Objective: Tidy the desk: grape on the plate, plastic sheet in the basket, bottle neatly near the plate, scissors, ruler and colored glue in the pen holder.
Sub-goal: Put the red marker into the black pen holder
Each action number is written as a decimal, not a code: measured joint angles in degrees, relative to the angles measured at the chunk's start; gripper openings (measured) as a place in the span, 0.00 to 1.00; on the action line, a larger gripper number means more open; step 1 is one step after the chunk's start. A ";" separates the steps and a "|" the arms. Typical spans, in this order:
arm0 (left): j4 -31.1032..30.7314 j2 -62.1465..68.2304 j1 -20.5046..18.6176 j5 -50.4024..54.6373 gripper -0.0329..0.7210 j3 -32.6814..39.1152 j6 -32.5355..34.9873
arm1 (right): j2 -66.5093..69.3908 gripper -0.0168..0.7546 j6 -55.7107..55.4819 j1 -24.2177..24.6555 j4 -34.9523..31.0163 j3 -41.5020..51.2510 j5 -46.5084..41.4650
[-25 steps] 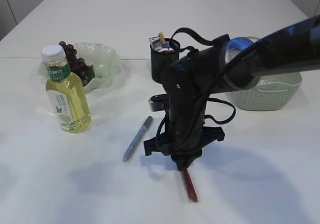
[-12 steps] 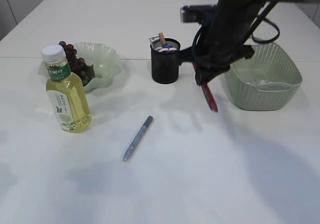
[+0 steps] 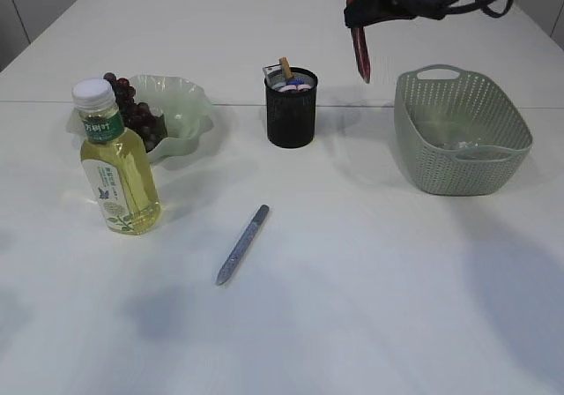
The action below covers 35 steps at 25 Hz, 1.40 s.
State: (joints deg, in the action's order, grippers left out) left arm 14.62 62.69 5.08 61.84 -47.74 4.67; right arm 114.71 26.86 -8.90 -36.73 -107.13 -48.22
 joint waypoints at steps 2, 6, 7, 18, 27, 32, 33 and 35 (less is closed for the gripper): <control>0.00 0.00 0.00 0.00 0.45 0.00 0.00 | 1.56 0.13 7.25 0.03 -3.64 0.03 2.67; 0.00 0.00 0.00 0.00 0.45 0.00 0.00 | 5.48 0.13 18.04 0.03 -12.64 -0.90 7.12; 0.00 0.00 0.00 0.00 0.45 0.00 0.00 | 6.52 0.13 20.45 0.03 -14.88 -1.69 7.91; 0.00 0.00 0.00 0.49 0.45 0.00 0.00 | 21.46 0.13 49.99 0.03 -45.34 -13.63 11.24; -0.12 0.00 0.00 0.62 0.45 0.00 0.00 | 28.13 0.13 74.70 0.03 -64.84 -16.06 14.48; -0.44 0.00 0.00 0.36 0.45 0.00 0.00 | 29.86 0.13 75.71 0.03 -65.36 -16.06 14.70; -0.44 0.00 0.00 0.27 0.45 0.00 0.00 | 30.29 0.13 75.71 0.03 -65.39 -16.06 14.68; -0.44 0.00 0.00 0.16 0.45 0.00 0.00 | 31.19 0.14 75.84 0.03 -65.48 -16.13 14.68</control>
State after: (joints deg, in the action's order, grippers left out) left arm 14.18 62.69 5.08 61.99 -47.74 4.67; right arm 145.91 102.70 -8.87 -102.22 -123.26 -33.54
